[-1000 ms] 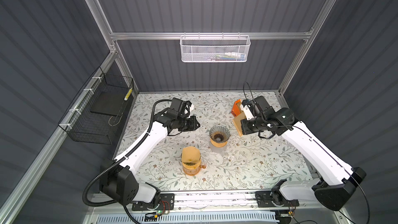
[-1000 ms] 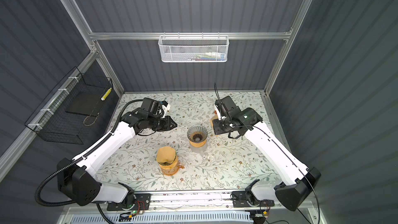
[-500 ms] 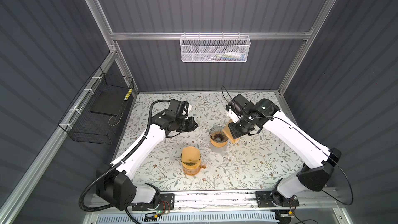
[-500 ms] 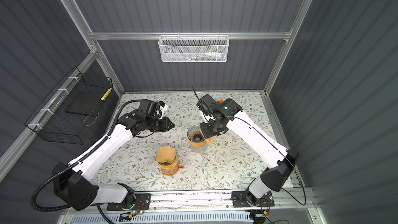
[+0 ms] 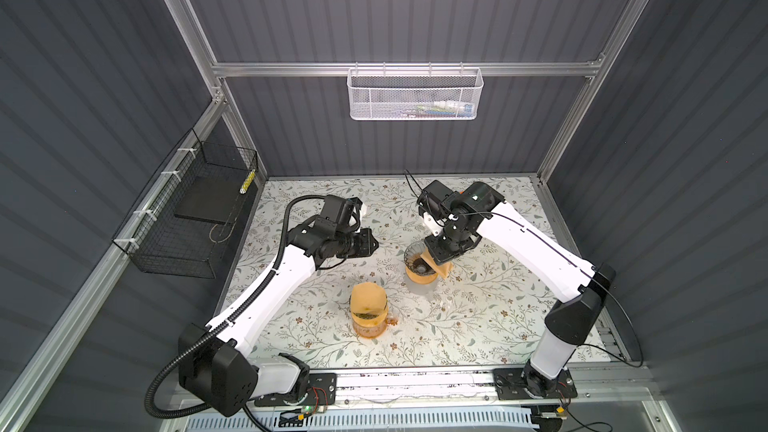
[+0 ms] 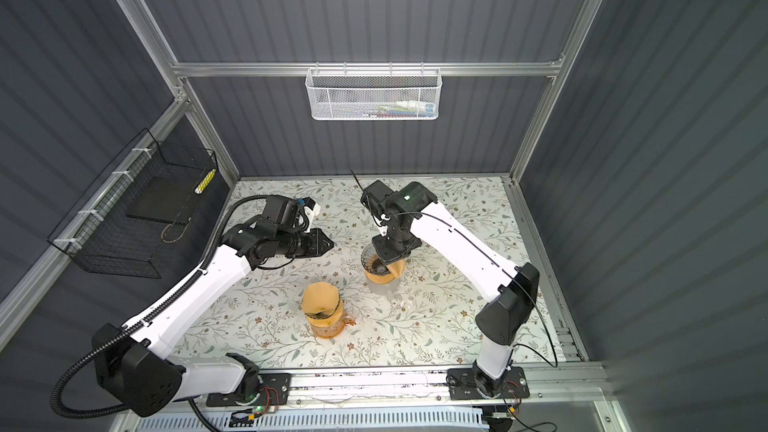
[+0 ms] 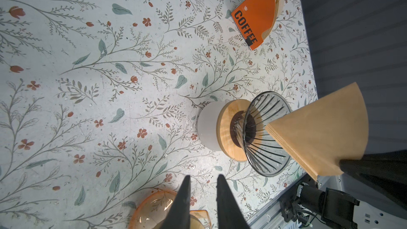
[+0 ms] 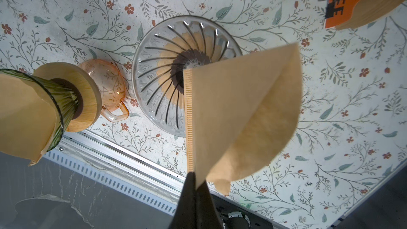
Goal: Place the coffee filter in the dripper
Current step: 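Pull the paper filter out and carry it over the glass dripper with the right gripper, then lower the filter into the dripper while the left gripper moves to grasp its edge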
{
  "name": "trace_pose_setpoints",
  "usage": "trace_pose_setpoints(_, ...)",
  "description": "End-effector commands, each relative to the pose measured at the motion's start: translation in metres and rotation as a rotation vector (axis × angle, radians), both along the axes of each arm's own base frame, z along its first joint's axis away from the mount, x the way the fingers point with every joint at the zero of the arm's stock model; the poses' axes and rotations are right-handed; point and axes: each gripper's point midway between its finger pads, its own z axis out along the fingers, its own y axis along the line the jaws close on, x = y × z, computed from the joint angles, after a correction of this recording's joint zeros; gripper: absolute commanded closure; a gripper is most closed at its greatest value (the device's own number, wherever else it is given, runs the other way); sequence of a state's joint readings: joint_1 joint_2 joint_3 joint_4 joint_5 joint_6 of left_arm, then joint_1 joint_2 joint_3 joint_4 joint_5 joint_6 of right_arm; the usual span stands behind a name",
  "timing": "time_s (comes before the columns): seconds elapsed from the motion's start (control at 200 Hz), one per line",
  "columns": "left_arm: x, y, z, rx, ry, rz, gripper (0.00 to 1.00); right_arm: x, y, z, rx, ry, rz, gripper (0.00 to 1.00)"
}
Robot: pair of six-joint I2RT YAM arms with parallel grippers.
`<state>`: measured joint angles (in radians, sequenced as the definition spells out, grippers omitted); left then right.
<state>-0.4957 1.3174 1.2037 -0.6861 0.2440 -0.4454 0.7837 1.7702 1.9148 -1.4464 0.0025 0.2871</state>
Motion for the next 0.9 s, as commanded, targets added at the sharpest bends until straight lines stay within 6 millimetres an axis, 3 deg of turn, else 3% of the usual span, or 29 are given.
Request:
trace_pose_setpoints(0.0, -0.003, 0.003, 0.003, -0.007, -0.022, -0.003, 0.77, -0.005, -0.002, -0.002, -0.042, 0.034, 0.013, 1.0)
trace_pose_setpoints(0.175, -0.004, 0.002, 0.003, -0.021, -0.027, -0.006, 0.77, 0.002, 0.002, -0.006, -0.068, 0.04, 0.008, 1.0)
trace_pose_setpoints(0.31, -0.004, 0.004, 0.007, -0.015, -0.049, -0.009, 0.76, 0.007, 0.007, -0.009, -0.083, 0.054, 0.007, 0.94)
trace_pose_setpoints(0.465, -0.005, 0.008, 0.013, 0.011, -0.071, -0.015, 0.76, 0.014, 0.014, -0.01, -0.084, 0.059, 0.007, 0.8)
trace_pose_setpoints(0.625, -0.007, 0.007, 0.021, 0.008, -0.09, -0.042, 0.75, 0.02, 0.024, -0.002, -0.052, 0.043, 0.004, 0.74)
trace_pose_setpoints(0.896, -0.012, -0.023, 0.04, -0.106, -0.082, -0.136, 0.75, 0.027, 0.026, 0.027, 0.064, -0.043, -0.049, 0.71)
